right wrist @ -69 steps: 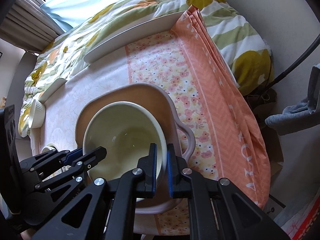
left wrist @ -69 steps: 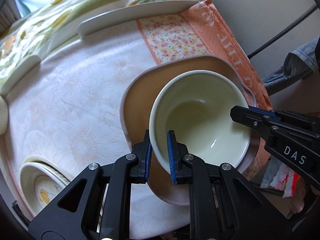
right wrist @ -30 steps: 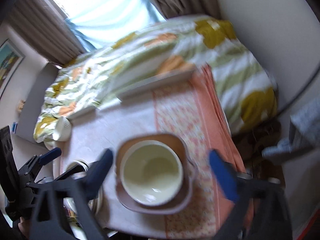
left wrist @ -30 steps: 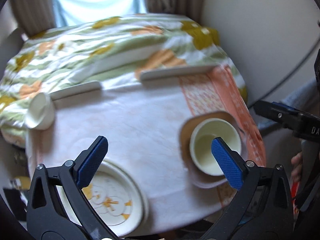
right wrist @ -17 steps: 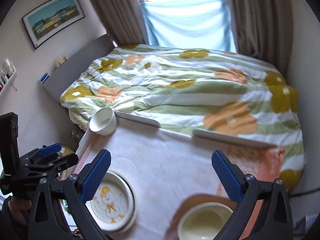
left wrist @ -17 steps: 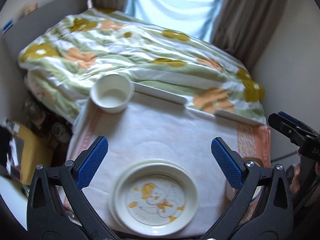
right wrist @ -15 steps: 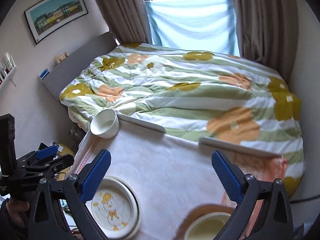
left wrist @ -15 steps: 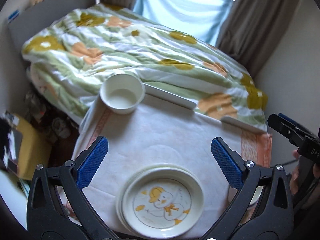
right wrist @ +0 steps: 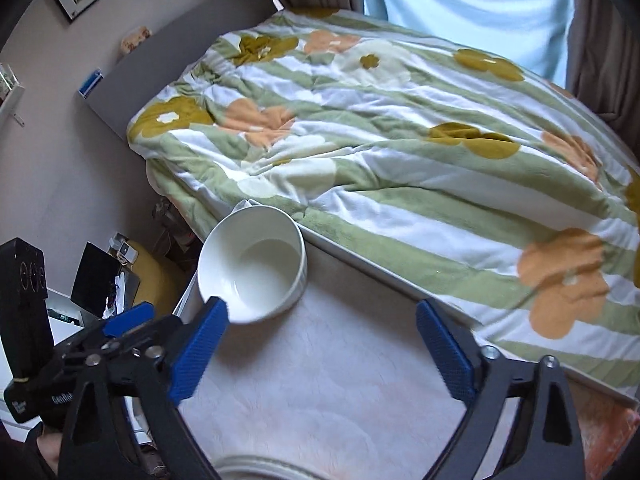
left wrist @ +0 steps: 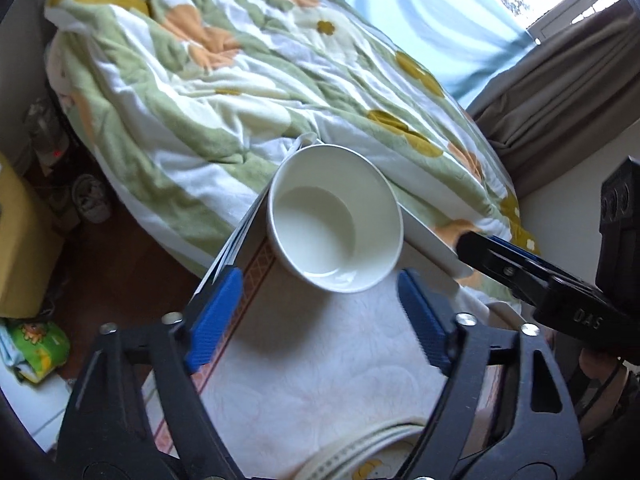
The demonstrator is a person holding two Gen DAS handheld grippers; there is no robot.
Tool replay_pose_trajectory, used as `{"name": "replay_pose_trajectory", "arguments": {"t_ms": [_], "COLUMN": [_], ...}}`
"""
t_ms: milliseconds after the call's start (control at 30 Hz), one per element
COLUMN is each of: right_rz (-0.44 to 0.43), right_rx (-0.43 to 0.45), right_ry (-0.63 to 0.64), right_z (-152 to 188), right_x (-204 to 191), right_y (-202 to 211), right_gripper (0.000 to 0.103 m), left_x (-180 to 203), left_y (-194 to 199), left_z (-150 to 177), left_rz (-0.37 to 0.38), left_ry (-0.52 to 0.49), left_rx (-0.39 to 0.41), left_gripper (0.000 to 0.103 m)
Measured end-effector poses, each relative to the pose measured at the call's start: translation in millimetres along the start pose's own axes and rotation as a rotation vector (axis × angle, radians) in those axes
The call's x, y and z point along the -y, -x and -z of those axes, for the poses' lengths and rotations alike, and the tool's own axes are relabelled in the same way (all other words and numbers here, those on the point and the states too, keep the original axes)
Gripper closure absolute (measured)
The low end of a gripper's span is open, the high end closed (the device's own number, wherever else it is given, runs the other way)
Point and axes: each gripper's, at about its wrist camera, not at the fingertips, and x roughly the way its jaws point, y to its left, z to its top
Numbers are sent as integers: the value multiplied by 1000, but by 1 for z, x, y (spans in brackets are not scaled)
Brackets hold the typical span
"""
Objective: Organize plates and bowls
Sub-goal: 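Reach the left gripper to the white bowl rim and close, then carry the white bowl with the left gripper over the cream bowl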
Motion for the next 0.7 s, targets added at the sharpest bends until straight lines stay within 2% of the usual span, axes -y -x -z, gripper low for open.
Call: {"name": "replay_pose_trajectory", "arguments": {"t_ms": [33,67,133,267,300,367,433,533,600,700], "right_rz": [-9,-20,-37,-49,-55,-58,-58,-56,-54,-48], "right_rx": [-14,-28,-59,-89,-93,-104,-111,-119,-133,-129], "right_ry": [-2,-5,-10,-15,-19,-26,-30,-42,-49,-56], "right_z": [-4,-7,-12,-15,-16,-16,-17,-17,-16,-15], "right_x": [-1,-2,-4,-8,-7,-5,-5,-3,-4,-4], "right_y": [-12,-21,-42,-64,-67,-72,-77,-83,-88,-90], "right_gripper": [31,34,45,60,67,72,79,87,90,92], "left_x": [-3,-5,-10,-13,-14,-15,-19,-25,-20,-17], "left_y": [-8,-14,-29,-44,-47,-50,-50,-51,-52,-51], "left_z": [-4,-6,-12,-20,-21,-22,-22,-24,-24,-23], "left_rz": [3,3,11,-5,-10,-33,-50,-39,-59,-65], "left_ry": [-3,-5,-8,-33,-37,-52,-49,-42,-67,-75], "left_rx": [-12,-22,-44,-59,-64,-68,-66,-68,-67,-70], "left_gripper": [36,38,49,57,62,68,79,82,82,82]}}
